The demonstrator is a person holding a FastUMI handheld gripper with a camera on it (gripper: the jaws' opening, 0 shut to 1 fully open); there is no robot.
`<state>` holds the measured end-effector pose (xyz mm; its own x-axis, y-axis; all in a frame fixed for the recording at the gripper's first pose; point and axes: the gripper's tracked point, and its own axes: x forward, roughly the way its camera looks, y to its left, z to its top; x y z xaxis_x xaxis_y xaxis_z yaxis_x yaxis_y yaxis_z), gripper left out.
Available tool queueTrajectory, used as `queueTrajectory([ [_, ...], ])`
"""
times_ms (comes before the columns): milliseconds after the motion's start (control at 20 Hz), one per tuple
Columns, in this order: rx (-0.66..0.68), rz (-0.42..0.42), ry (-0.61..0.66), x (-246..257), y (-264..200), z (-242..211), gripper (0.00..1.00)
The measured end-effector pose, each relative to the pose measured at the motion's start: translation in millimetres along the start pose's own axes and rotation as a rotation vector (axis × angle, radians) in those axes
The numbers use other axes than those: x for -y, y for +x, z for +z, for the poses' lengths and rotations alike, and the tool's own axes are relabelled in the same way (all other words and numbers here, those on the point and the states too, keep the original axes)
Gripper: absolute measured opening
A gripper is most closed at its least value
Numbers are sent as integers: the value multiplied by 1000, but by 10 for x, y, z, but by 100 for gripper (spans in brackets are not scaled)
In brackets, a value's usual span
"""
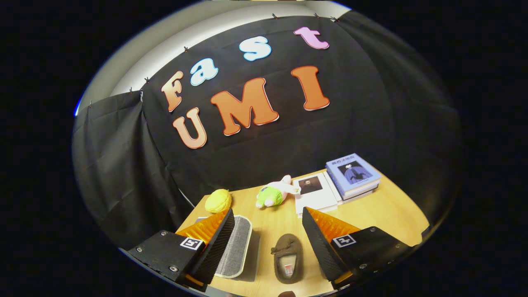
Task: Open the storage box then place both shoes into the box .Put the left shoe in first, then the right shoe, with the right side of both shoes facing outward in a uniform manner.
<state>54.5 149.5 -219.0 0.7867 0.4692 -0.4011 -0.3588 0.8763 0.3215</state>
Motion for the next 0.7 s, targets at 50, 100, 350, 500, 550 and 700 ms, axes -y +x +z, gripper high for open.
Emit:
queueTrajectory([
  [50, -21, 23, 30, -39, 101, -101, 98],
  [100, -48, 45, 69, -50, 185, -232, 98],
  [350, -161, 169, 238, -256, 547, -749, 98],
  [500, -226, 216, 302, -336, 668, -1057, 98],
  [550, -257, 227, 314, -359, 715, -1172, 98],
  [700, -349, 265, 357, -473, 802, -1486, 98],
])
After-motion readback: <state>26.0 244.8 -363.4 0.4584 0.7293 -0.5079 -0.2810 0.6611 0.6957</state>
